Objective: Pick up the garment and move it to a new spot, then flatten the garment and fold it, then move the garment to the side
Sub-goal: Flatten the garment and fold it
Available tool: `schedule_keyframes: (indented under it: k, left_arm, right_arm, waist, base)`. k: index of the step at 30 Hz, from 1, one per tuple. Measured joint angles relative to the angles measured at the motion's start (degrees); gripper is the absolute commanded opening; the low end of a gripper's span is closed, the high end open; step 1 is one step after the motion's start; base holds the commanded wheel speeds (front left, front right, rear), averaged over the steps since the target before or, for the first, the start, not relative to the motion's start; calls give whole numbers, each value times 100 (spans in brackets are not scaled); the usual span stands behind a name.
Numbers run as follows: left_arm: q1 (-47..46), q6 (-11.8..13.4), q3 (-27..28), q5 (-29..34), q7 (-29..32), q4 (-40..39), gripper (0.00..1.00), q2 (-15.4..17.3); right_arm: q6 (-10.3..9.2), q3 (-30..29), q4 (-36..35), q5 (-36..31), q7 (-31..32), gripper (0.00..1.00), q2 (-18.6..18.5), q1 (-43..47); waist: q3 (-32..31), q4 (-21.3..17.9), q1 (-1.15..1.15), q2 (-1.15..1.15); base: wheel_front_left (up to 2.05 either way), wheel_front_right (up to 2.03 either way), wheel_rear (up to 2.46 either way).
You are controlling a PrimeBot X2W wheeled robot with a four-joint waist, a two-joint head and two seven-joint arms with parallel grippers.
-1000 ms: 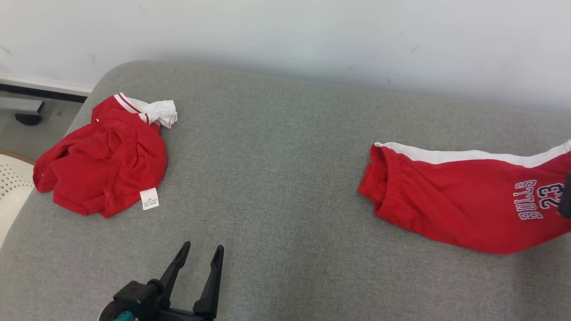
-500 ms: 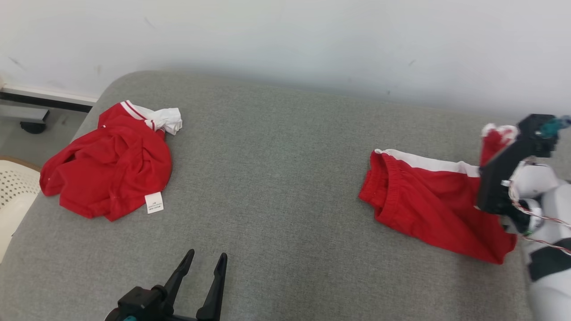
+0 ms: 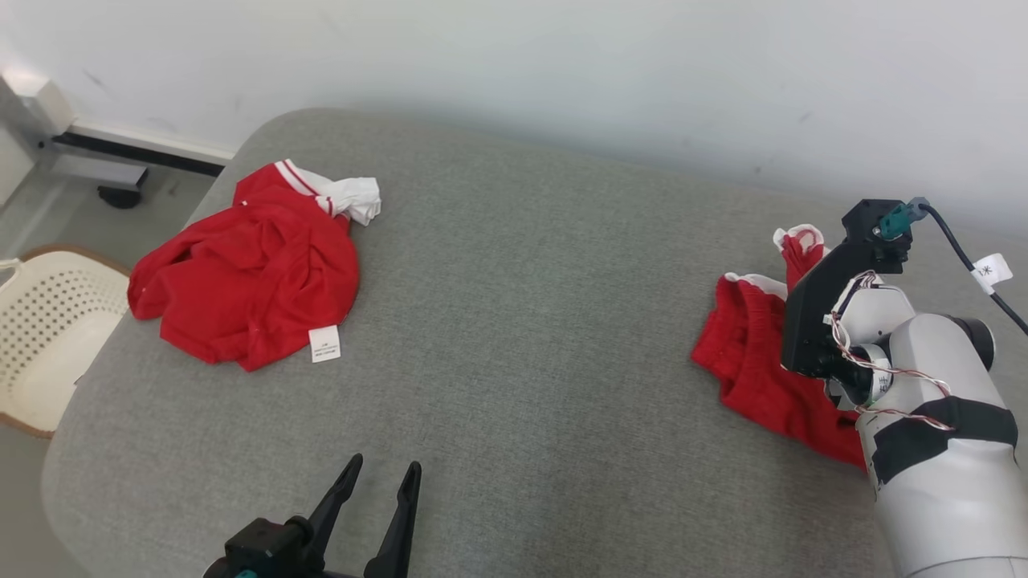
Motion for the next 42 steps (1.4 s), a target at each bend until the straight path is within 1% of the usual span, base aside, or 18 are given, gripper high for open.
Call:
schedule_keyframes:
  k: [7, 11, 15, 16, 17, 18, 21, 24, 25, 27, 30, 32, 35, 36, 37, 39, 42]
  left_arm:
    - [-26, -4, -21, -11, -45, 55, 100, -48]
    - [-35, -8, -15, -21, -56, 99, 100, -63]
    - [-36, -2, 0, -46, -99, 125, 100, -64]
    - [-36, -1, 8, -53, -103, 132, 100, -60]
    - [-36, 0, 12, -55, -104, 136, 100, -57]
    - [-36, 1, 11, -55, -104, 140, 100, -56]
    - [-36, 9, 11, -55, -104, 148, 100, -51]
    - [-32, 37, 15, -58, -104, 146, 100, -27]
    - [-32, 37, 15, -58, -104, 146, 100, -27]
    - [-24, 51, 22, -64, -104, 133, 100, -10]
    - [-20, 58, 22, -70, -104, 98, 100, 12]
    - [-18, 73, 19, -70, -104, 77, 100, 14]
    - [-18, 77, 1, -71, -104, 48, 100, 16]
    - [-18, 76, -4, -71, -104, 43, 100, 16]
    - [-20, 75, -12, -73, -104, 40, 100, 12]
    - [-22, 56, -22, -119, -104, 44, 100, 5]
    - [-27, 51, -19, -140, -110, 65, 100, 2]
  right_arm:
    - [0, 101, 501, -129, -138, 0, 93, -247]
    - [1, 370, 717, -41, -149, 0, 115, -297]
    - [0, 630, 829, 110, -196, 0, 63, -298]
    - [1, 651, 831, 169, -243, 63, 44, -298]
    - [1, 655, 831, 232, -297, 63, 22, -298]
    - [1, 662, 827, 280, -348, 100, 3, -298]
    - [0, 727, 757, 594, -441, 100, 7, -305]
    - [1, 800, 492, 964, -498, 100, -5, -348]
    - [1, 800, 492, 964, -498, 100, -5, -348]
    - [1, 806, 271, 1099, -584, 100, -134, -361]
    - [1, 721, 76, 1050, -739, 100, -508, -280]
    - [0, 638, 90, 925, -766, 100, -679, -105]
    - [0, 603, 131, 766, -859, 100, -731, 185]
    - [0, 635, 157, 691, -909, 41, -731, 254]
    - [0, 657, 189, 670, -947, 1, -717, 329]
    - [0, 784, 254, 671, -1007, 0, -646, 467]
    - [0, 1126, 269, 734, -1045, 0, -415, 562]
  waist:
    - [113, 215, 0, 0]
    - [155, 288, 0, 0]
    - [137, 296, 0, 0]
    - [127, 285, 0, 0]
    - [114, 271, 0, 0]
    - [99, 255, 0, 0]
    - [45, 200, 0, 0]
    - [-18, 127, 0, 0]
    - [-18, 127, 0, 0]
    - [-62, 68, 0, 0]
    - [-122, -15, 0, 0]
    - [-151, -58, 0, 0]
    - [-148, -87, -1, -1]
    - [-133, -86, 0, 0]
    - [-113, -80, 0, 0]
    - [-75, -66, 0, 0]
    - [-25, -45, 0, 0]
  base:
    - [0, 0, 0]
    - [0, 0, 0]
    - [0, 0, 0]
    - [0, 0, 0]
    - [0, 0, 0]
    - [0, 0, 0]
    - [0, 0, 0]
    - [0, 0, 0]
    - [0, 0, 0]
    - [0, 0, 0]
    - [0, 0, 0]
    - [0, 0, 0]
    - [0, 0, 0]
    - [0, 0, 0]
    - [0, 0, 0]
    - [0, 0, 0]
    - [0, 0, 0]
